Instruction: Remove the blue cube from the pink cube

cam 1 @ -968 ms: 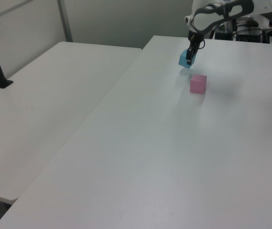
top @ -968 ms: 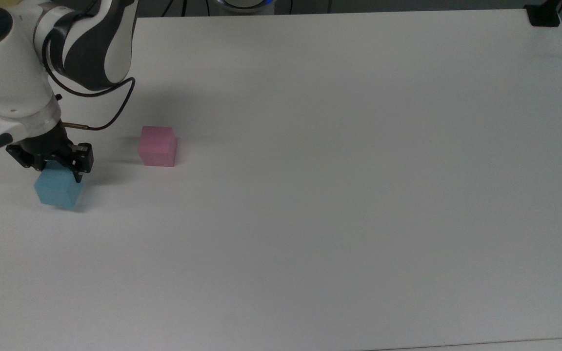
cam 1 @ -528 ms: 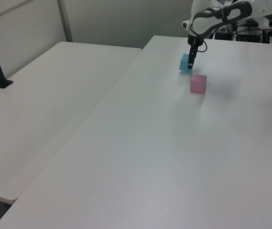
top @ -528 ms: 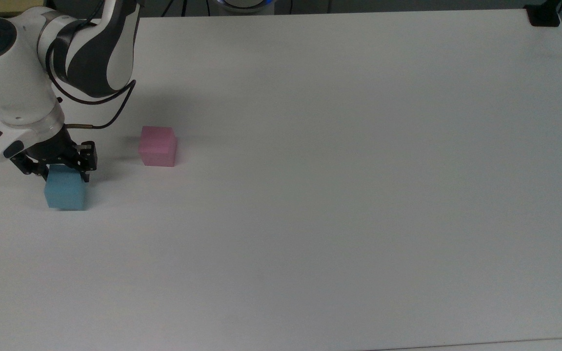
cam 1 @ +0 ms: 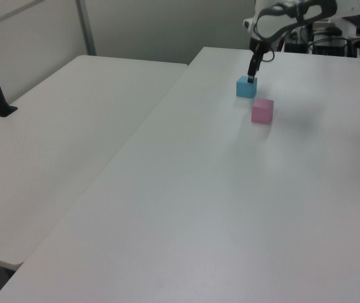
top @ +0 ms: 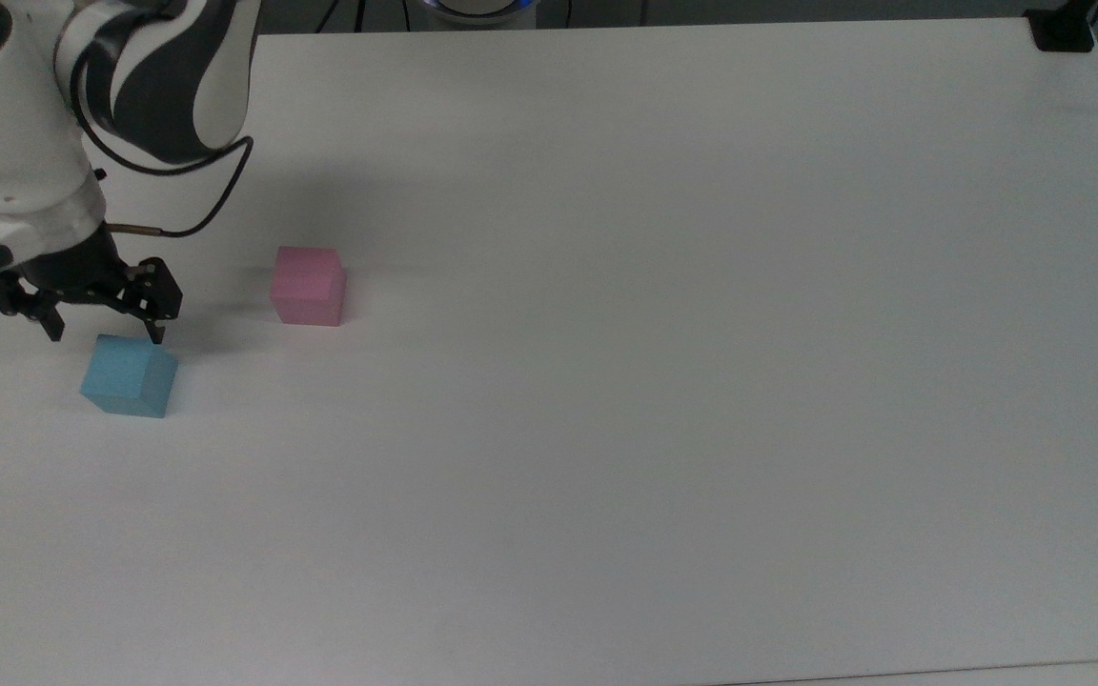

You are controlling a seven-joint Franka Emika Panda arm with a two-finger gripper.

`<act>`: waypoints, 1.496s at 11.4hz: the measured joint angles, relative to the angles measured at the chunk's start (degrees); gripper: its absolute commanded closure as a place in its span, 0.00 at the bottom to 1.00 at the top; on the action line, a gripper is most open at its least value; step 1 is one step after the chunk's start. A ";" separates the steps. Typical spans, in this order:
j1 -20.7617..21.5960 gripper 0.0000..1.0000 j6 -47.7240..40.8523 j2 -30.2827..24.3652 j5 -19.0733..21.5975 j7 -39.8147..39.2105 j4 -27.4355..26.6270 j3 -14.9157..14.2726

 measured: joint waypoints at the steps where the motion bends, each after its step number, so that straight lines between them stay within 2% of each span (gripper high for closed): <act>1: -0.04 0.00 -1.50 -3.65 0.02 3.89 -1.05 0.03; 3: -0.01 0.00 -14.18 -12.80 0.02 13.08 -2.42 0.55; 6: 2.48 0.00 -30.94 -25.63 0.02 20.39 -3.82 1.34; 8: 6.44 0.00 -36.95 -32.21 0.02 26.40 -5.67 1.43; 10: 10.79 0.00 -37.87 -37.17 -0.45 28.67 -10.54 1.27; 13: 15.70 0.00 -34.60 -39.34 -6.92 26.23 -16.95 1.02; 17: 15.82 0.00 -31.86 -38.16 -7.50 22.41 -17.65 0.61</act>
